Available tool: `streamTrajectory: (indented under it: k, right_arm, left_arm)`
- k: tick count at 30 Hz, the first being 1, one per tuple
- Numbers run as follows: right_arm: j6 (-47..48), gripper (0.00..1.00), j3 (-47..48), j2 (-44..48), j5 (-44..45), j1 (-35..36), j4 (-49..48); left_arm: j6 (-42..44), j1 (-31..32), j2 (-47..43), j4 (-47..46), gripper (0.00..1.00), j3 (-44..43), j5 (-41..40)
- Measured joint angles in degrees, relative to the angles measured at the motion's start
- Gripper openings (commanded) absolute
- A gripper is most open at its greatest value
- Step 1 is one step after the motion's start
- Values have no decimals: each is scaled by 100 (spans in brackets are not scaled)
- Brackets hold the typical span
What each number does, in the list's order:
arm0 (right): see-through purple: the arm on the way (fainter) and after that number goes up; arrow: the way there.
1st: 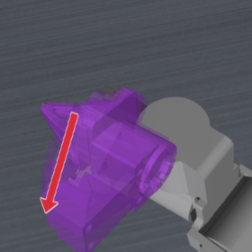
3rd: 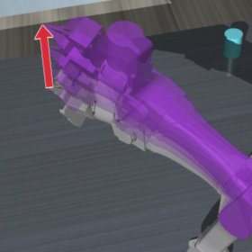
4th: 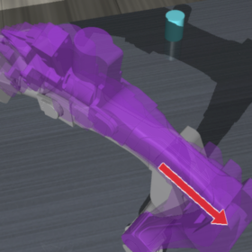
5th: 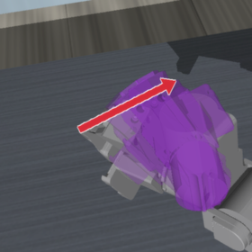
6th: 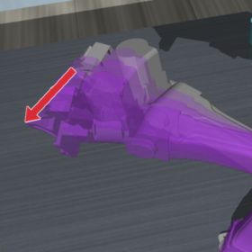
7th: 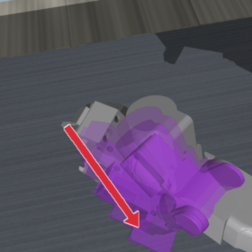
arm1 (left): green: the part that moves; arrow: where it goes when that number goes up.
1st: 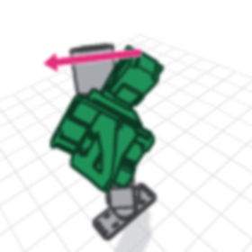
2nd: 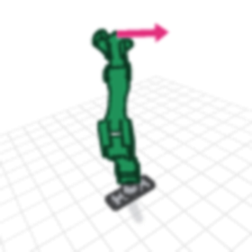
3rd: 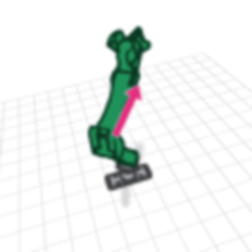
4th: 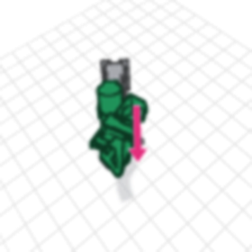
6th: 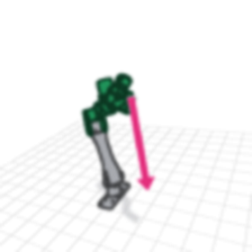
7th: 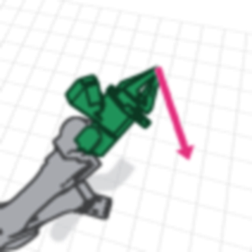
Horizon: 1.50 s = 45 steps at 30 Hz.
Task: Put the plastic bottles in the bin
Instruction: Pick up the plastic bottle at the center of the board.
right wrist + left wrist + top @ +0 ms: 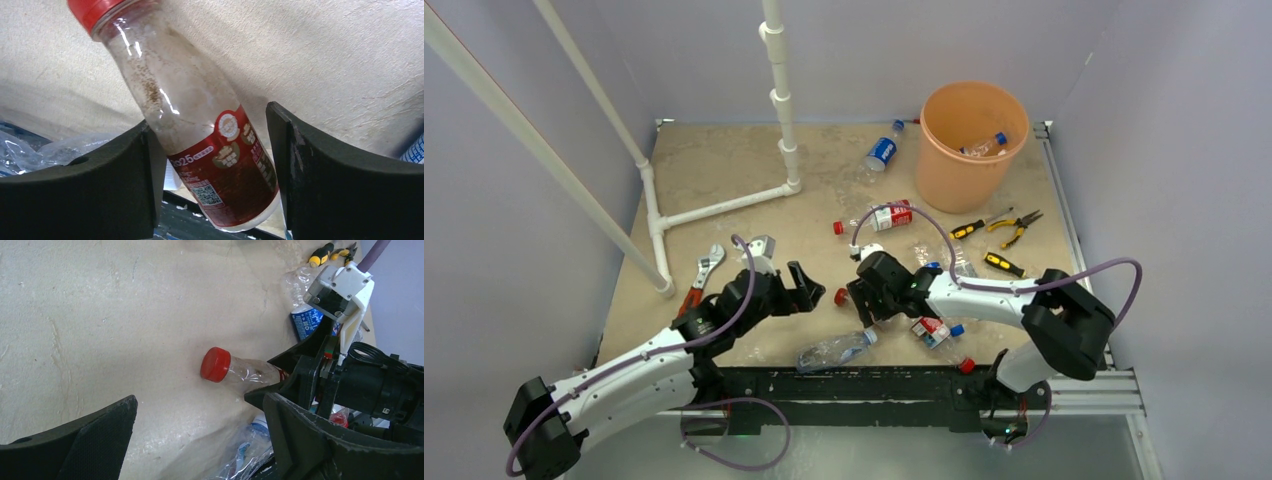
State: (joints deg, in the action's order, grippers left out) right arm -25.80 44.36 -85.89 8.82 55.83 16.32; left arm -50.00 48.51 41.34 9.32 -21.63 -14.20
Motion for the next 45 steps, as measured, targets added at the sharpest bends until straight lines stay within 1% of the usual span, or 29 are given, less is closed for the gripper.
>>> streamTrajectory:
  k: [5,7,10,12,14,16,21,25,28,32,35,37,39,40,43,45]
  right_arm:
    - [-118,54,0,22,31,0,-55]
    - [-179,50,-4,118,72,0,-131]
    - [-251,44,-157,492,129,-2,-450]
    - [-291,43,-323,841,205,0,-675]
    - [-323,47,-448,1113,256,-2,-887]
    - [-328,55,-498,1241,267,-2,-1045]
    - [-356,67,-511,1137,354,-2,-1167]
    - [-393,77,-619,1110,326,-2,-1228]
    - [-393,82,-592,927,328,-2,-1244]
    - [-343,83,-385,398,321,-2,-1040]
    - [-299,78,-243,20,332,0,-946]
    - [-291,73,-227,-101,345,0,-942]
    - [-273,71,-225,-133,356,0,-944]
    - [-267,72,-214,-149,361,-2,-949]
    - [-256,79,-120,-258,404,0,-949]
    - [-221,79,-24,-348,444,0,-949]
  left_arm:
    - [7,0,2,-162,96,0,11]
    - [2,0,2,-205,96,0,9]
    - [-52,0,0,-299,95,0,-7]
    - [-131,0,-4,-481,95,0,-15]
    - [-190,0,-15,-708,95,2,-22]
    - [-214,0,-15,-960,95,2,-33]
    - [-214,0,118,-1292,95,2,-42]
    - [-249,0,186,-1316,95,2,-42]
    - [-286,0,173,-1314,95,2,-42]
    - [-304,0,81,-1300,95,4,-59]
    - [-350,0,-33,-1311,95,96,-66]
    - [-385,0,-63,-1305,95,179,-68]
    - [-424,0,-72,-1281,95,229,-70]
    - [-439,0,-83,-1274,95,240,-72]
    - [-448,0,-136,-1224,95,251,-79]
    - [-448,0,-201,-1176,95,251,-90]
